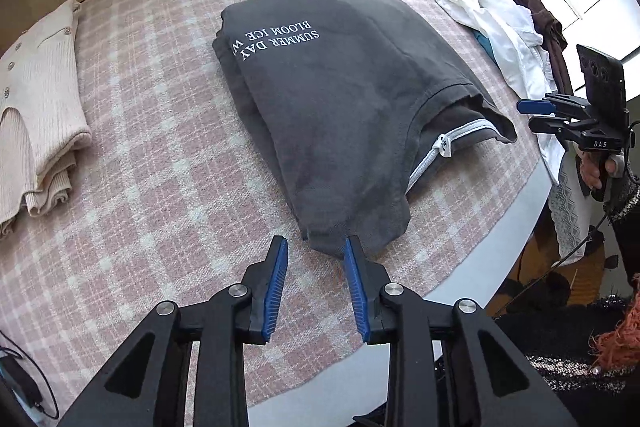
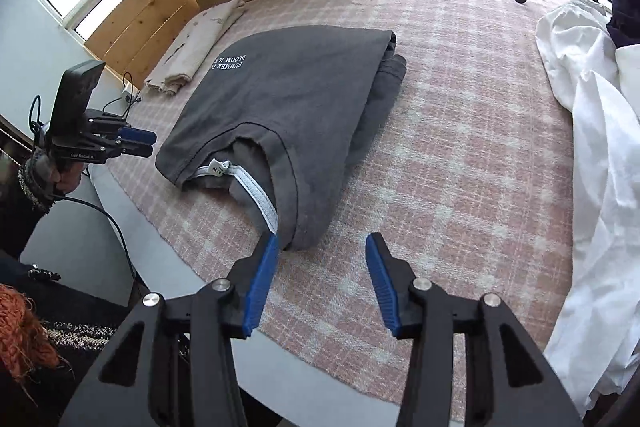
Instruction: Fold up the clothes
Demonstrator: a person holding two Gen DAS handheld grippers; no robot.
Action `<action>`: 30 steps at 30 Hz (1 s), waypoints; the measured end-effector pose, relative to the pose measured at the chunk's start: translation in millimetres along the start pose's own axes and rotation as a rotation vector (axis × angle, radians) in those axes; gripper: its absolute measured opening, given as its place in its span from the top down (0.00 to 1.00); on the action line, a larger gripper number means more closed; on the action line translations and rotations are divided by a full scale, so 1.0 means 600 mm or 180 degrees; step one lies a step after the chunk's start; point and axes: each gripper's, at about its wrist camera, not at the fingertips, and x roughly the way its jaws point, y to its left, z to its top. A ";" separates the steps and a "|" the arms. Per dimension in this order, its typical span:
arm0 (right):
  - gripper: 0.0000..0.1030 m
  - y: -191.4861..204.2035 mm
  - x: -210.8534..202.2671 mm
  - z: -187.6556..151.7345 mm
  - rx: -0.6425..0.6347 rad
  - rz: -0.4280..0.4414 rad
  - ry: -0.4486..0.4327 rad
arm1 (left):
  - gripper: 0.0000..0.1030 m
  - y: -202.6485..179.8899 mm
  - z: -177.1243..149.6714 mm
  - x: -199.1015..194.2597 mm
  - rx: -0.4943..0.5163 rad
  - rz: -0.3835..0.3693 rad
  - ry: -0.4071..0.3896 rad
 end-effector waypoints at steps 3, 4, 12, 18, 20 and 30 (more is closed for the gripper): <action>0.52 0.000 0.021 0.010 0.0177 0.0142 -0.0047 | 0.59 0.009 0.004 0.002 -0.0179 -0.0065 -0.0041; 0.52 0.002 0.032 0.013 0.0146 0.0050 -0.0006 | 0.59 0.011 0.008 0.011 -0.0200 -0.0105 -0.0014; 0.91 0.041 0.085 0.033 -0.0066 0.0004 0.0317 | 0.93 0.023 0.019 0.017 -0.0162 -0.0186 -0.0065; 0.83 0.050 0.052 0.047 -0.0191 -0.0328 0.0501 | 0.79 0.056 0.008 -0.009 -0.0067 -0.0087 0.0117; 0.83 0.063 0.026 0.079 -0.0196 -0.0386 0.0332 | 0.79 0.080 0.024 -0.035 -0.0071 0.0076 -0.0055; 0.57 0.292 0.191 0.291 -0.0575 -0.0204 0.0213 | 0.72 0.193 0.175 -0.026 0.0285 0.0069 -0.0476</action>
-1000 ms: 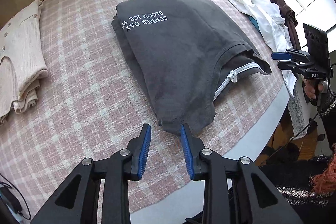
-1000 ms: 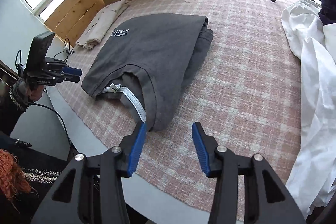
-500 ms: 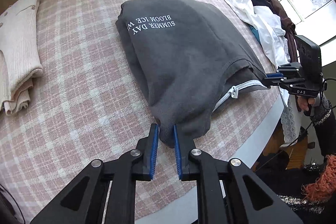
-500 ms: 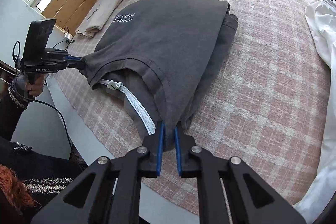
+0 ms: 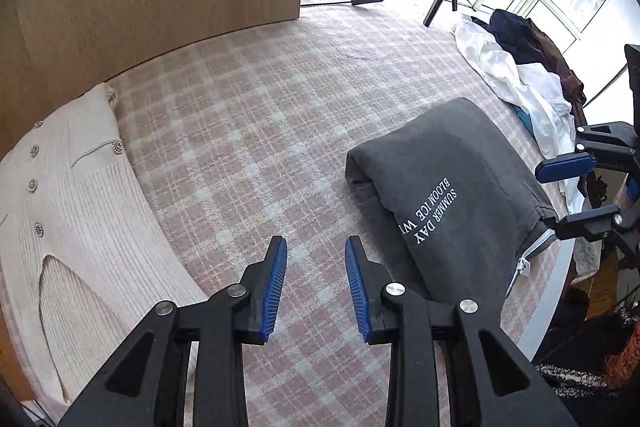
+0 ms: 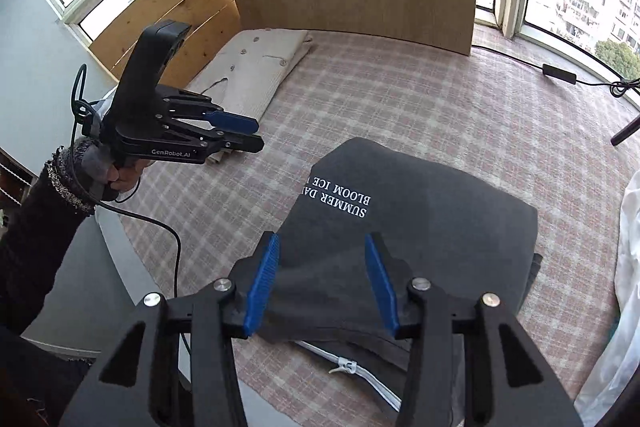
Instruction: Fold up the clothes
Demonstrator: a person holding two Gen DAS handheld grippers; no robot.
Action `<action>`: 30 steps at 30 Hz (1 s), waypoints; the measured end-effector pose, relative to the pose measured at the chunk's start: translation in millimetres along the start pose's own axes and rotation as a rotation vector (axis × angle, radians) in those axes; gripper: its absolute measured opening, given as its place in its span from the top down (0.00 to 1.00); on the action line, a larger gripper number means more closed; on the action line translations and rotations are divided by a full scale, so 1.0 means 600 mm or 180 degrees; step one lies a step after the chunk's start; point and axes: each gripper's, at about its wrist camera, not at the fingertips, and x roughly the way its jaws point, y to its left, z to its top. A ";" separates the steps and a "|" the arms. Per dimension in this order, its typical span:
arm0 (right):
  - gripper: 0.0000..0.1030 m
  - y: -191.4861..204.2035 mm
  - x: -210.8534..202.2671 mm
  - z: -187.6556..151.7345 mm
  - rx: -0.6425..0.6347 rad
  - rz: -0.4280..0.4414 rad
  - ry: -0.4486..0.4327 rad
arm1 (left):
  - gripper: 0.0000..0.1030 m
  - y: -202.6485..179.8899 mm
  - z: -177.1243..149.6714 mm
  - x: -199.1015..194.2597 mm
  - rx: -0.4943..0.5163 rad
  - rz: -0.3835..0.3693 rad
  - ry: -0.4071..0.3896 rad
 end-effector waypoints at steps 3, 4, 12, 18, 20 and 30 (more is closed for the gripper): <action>0.57 0.029 0.087 0.040 -0.0019 -0.0073 0.0301 | 0.72 0.022 0.010 0.023 -0.0029 -0.0192 -0.0022; 0.57 0.033 0.110 0.045 -0.0047 -0.0221 0.0407 | 0.72 0.025 0.011 0.024 -0.0010 -0.0229 -0.0027; 0.75 0.002 0.183 0.040 -0.0123 -0.0663 0.0916 | 0.72 0.035 0.015 0.050 0.0223 -0.0471 0.0007; 0.89 -0.049 0.131 0.041 0.0248 -0.0271 0.0772 | 0.72 0.001 0.029 0.066 0.0576 -0.0579 0.0067; 0.89 -0.058 0.107 0.042 0.0362 -0.0173 0.0652 | 0.72 -0.015 0.035 0.072 0.0696 -0.0652 0.0090; 0.90 -0.093 0.020 0.043 0.0861 0.0158 0.0169 | 0.64 -0.074 0.072 0.102 0.1022 -0.0631 0.0089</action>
